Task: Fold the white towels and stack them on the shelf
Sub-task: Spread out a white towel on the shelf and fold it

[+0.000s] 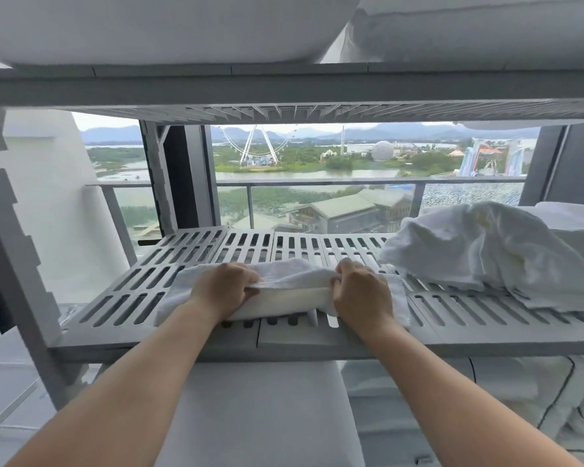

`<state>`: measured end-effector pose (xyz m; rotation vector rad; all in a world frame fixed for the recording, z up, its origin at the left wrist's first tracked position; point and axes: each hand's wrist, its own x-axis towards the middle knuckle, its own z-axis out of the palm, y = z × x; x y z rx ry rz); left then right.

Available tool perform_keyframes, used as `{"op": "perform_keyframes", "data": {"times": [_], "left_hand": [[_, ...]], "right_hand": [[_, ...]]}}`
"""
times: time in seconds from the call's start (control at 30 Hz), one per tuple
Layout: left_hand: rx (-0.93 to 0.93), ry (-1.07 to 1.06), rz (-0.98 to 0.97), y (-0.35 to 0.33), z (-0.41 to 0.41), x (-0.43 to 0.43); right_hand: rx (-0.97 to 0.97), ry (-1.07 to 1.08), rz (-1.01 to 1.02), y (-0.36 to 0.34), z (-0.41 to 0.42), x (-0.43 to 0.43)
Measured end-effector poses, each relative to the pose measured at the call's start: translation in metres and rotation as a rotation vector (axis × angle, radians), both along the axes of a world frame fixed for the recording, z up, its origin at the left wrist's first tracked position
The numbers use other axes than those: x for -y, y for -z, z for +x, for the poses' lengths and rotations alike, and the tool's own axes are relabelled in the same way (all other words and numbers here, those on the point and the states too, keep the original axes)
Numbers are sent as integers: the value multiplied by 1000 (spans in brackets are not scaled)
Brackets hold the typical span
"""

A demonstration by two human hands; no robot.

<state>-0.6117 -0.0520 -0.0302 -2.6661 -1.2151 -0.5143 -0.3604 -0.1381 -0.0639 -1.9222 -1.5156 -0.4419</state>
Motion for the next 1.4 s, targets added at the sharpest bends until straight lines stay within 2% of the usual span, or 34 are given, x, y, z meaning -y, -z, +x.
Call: {"op": "perform_keyframes", "data": {"times": [0.2,0.3,0.47,0.6,0.67,0.77,0.83,0.97,1.07,1.3,1.4], "left_hand": [[14,20,1,-13,2,-25],[15,51,-30,-17,1,-36],[62,29,28,-15,-8,-52],[191,27,-53,-20,-7,-54],[181,16,-106,-27,-7,-53],[2,18,-248,-29,-3,-43],[-57,0,-324,-26,3,-35],[157,-106,-405,-15,11,-31],[159,-167,-446,-7,14,-33],[43,-186,-407,12,19,-20],[-48,-169,-236,21,23,-23]], "right_hand": [[-114,5,66,-9,3,-22],[-159,37,29,-5,10,-32],[-217,47,-22,1,17,-43],[-274,43,-7,-7,20,-42],[-278,69,-7,-12,24,-41],[-214,55,-148,-13,27,-37],[-281,27,-213,-9,27,-32],[-356,9,-218,-3,28,-22],[-340,-8,-270,-8,27,-16],[-224,-18,-581,-12,25,-20],[-130,-17,-718,-20,26,-31]]}}
